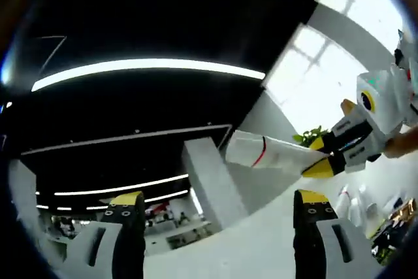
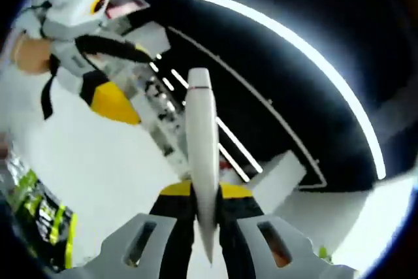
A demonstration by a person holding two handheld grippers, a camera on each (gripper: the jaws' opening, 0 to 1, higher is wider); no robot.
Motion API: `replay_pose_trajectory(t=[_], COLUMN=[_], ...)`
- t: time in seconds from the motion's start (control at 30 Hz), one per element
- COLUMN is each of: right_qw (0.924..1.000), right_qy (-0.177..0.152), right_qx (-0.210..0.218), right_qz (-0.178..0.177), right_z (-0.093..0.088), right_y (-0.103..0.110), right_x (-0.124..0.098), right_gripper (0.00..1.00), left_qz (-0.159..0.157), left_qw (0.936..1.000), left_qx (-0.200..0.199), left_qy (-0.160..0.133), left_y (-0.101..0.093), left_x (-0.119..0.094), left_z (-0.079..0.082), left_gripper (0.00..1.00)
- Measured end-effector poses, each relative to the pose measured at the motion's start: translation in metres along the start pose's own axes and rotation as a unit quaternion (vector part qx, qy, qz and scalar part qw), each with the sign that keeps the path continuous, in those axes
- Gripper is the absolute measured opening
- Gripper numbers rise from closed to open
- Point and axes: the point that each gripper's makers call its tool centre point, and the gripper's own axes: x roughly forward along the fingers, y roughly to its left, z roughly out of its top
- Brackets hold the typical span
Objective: Arrange the skincare products in the storage area until every visible bottle or jar stands upright without overlapping.
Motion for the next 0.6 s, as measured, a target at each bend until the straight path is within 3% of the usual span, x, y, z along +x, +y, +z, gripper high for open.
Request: replay_pose_trajectory(t=[0.07,0.13,0.27,0.37,0.4,0.47,0.6], right_qw=[0.9996,0.9996,0.9982,0.9939,0.9924,0.9895,0.9855], right_qy=[-0.001,-0.004,-0.005,-0.007,-0.004,-0.001,0.002], right_qx=[-0.028,-0.029,-0.057,-0.108,-0.121,-0.143,-0.168], right_qz=[0.0,0.006,0.019,0.018,0.019,0.021,0.025], right_z=[0.003,0.007,0.015,0.021,0.021,0.021,0.02], right_y=[0.004,0.01,0.021,0.026,0.028,0.034,0.041], right_x=[-0.001,-0.002,-0.003,-0.005,-0.005,-0.003,-0.003], right_gripper=[0.1,0.1,0.1,0.1,0.1,0.1,0.1], left_qz=[0.011,0.015,0.009,0.003,0.005,0.013,-0.029], left_qw=[0.9987,0.9929,0.9895,0.9859,0.9792,0.9715,0.9597], left_qx=[0.051,0.117,0.144,0.167,0.203,0.236,0.276], left_qy=[0.0,-0.014,-0.011,0.002,0.011,0.022,0.046], left_y=[-0.001,-0.008,-0.02,-0.024,-0.024,-0.024,-0.045], left_x=[-0.001,-0.002,-0.002,-0.001,-0.002,-0.003,-0.001], left_z=[0.003,0.012,0.015,0.01,0.006,0.002,-0.011], left_gripper=[0.99,0.98,0.91,0.86,0.82,0.75,0.59])
